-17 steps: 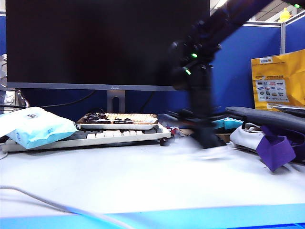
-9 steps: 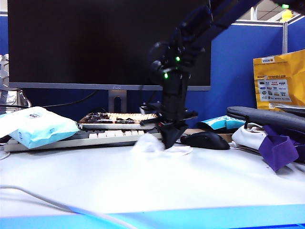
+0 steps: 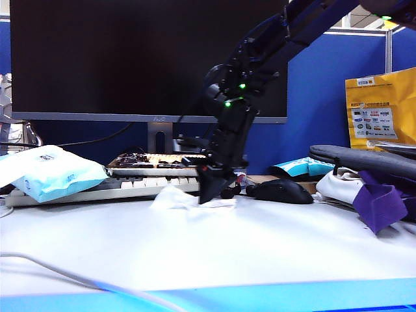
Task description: Use the wet wipes on the table to wipe the cherry juice off the table, then put the wipes back on the table.
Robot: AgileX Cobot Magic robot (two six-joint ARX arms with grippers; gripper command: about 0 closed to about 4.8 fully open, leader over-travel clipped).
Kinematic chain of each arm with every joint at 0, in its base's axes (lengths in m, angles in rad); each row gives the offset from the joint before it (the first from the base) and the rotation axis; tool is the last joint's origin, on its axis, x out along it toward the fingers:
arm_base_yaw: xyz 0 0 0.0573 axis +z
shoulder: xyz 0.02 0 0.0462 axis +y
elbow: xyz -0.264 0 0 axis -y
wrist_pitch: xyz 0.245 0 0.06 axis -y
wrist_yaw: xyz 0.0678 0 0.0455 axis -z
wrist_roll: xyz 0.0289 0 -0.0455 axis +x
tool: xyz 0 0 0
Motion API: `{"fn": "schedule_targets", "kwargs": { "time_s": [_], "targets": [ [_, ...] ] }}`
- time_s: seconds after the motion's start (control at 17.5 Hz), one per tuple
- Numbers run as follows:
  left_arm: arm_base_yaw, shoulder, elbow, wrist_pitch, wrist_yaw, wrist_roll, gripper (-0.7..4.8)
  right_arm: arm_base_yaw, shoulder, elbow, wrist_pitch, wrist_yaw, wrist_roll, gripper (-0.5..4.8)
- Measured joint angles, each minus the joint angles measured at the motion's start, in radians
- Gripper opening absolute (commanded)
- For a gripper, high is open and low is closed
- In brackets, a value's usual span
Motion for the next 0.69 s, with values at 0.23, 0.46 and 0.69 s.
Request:
{"fn": "schedule_targets", "kwargs": {
  "time_s": [0.23,0.46,0.69],
  "targets": [
    [0.000,0.000,0.000,0.000,0.000,0.000,-0.04,0.004,0.012,0.000,0.088,0.397,0.012,-0.01],
    [0.000,0.000,0.000,0.000,0.000,0.000,-0.04,-0.006,0.019,0.000,0.160,0.331,-0.026,-0.01],
    [0.000,0.000,0.000,0.000,0.000,0.000,-0.04,0.028,0.019,0.000,0.154,0.055,-0.078,-0.01]
  ]
}}
